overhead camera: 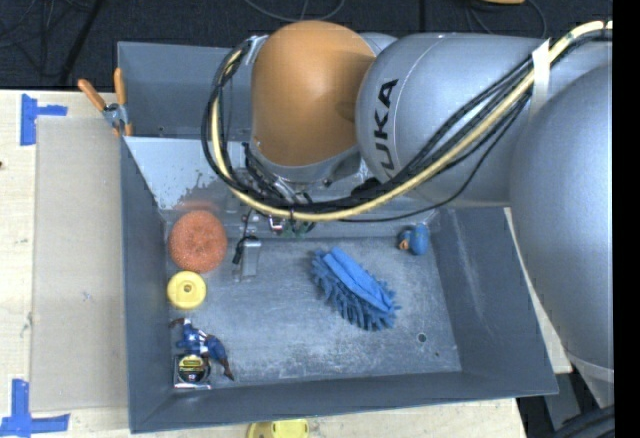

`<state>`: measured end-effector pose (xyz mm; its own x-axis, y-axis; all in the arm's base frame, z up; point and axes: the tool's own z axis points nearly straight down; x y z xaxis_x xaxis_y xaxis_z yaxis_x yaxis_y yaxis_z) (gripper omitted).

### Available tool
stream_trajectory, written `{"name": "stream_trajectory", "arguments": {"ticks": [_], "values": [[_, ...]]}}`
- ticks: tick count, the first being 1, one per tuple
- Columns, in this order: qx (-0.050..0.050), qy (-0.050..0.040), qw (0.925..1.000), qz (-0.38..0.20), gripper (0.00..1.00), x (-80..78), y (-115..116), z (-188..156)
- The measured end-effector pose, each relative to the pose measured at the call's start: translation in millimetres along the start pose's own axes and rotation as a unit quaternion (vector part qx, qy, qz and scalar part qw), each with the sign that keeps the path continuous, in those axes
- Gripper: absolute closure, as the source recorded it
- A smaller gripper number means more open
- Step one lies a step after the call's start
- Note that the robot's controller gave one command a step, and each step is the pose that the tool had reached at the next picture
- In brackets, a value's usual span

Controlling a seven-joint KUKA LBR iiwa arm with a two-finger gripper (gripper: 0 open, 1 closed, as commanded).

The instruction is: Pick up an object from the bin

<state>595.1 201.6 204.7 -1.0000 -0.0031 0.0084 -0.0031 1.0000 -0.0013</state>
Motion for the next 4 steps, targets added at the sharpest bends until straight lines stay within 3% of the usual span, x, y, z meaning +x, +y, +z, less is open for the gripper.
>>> {"name": "stream_trajectory", "arguments": {"ticks": [1,2,3,4], "values": [[-0.001,-0.0042,1.0000,0.002,0.00,-1.7,-0.9,-5.2],[-0.002,-0.0085,0.9998,0.021,0.00,-17.6,19.3,39.4],[0.000,-0.0022,0.9999,0.011,0.00,-9.7,1.6,84.7],[-0.001,-0.0048,0.9936,0.113,1.00,-21.2,0.9,134.5]]}}
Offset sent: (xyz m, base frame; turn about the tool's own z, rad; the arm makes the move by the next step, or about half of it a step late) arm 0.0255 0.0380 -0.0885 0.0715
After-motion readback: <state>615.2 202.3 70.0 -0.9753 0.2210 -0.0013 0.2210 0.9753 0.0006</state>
